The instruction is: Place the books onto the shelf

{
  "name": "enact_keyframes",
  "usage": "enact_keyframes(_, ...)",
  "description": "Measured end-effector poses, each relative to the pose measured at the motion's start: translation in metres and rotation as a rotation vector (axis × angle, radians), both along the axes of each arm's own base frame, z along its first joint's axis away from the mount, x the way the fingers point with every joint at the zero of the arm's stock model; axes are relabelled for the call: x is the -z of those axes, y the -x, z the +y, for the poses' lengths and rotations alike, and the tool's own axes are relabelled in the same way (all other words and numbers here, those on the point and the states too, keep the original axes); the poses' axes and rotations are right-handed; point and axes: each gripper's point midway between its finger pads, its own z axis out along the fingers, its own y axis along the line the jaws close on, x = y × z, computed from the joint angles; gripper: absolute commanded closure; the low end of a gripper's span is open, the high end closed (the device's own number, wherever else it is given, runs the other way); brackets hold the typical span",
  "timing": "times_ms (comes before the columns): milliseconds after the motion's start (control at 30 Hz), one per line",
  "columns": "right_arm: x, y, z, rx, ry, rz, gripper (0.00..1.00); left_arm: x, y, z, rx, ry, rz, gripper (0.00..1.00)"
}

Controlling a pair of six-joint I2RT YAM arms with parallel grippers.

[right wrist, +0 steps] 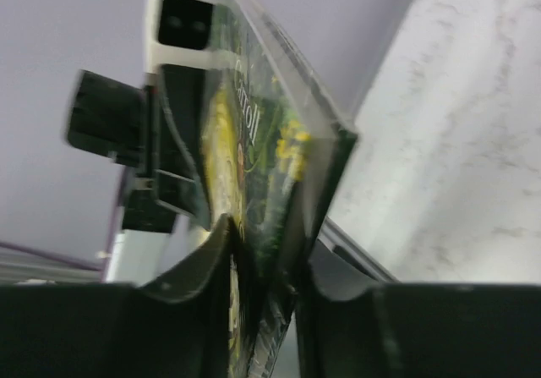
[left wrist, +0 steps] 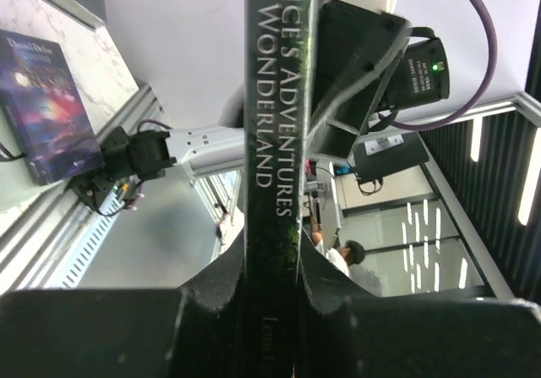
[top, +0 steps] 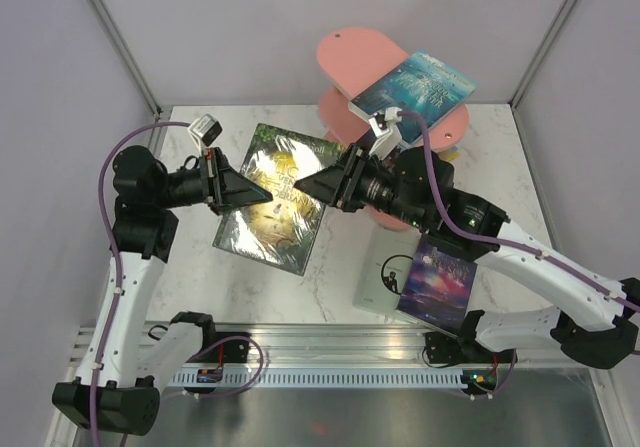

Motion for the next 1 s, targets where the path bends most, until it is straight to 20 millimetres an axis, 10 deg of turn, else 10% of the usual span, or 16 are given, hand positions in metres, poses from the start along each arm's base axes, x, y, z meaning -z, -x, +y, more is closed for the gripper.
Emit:
enact_keyframes(67,-0.014,0.003,0.004,-0.02,-0.082,0.035,1.0,-0.001,-0.001,0.002,-0.01,0.003,-0.026,0.98)
enact_keyframes(200,-0.03,0.01,0.006,-0.059,-0.157,0.052,1.0,-0.011,0.003,0.002,-0.016,0.016,-0.085,0.5)
enact_keyframes(433,-0.015,0.01,0.008,-0.072,-0.095,0.055,1.0,-0.011,-0.013,0.005,-0.114,-0.014,0.009,0.03)
enact_keyframes(1000,-0.078,-0.062,-0.055,0.251,-0.098,-0.014,1.0,0.007,-0.034,0.038,-0.439,-0.057,0.072,0.08)
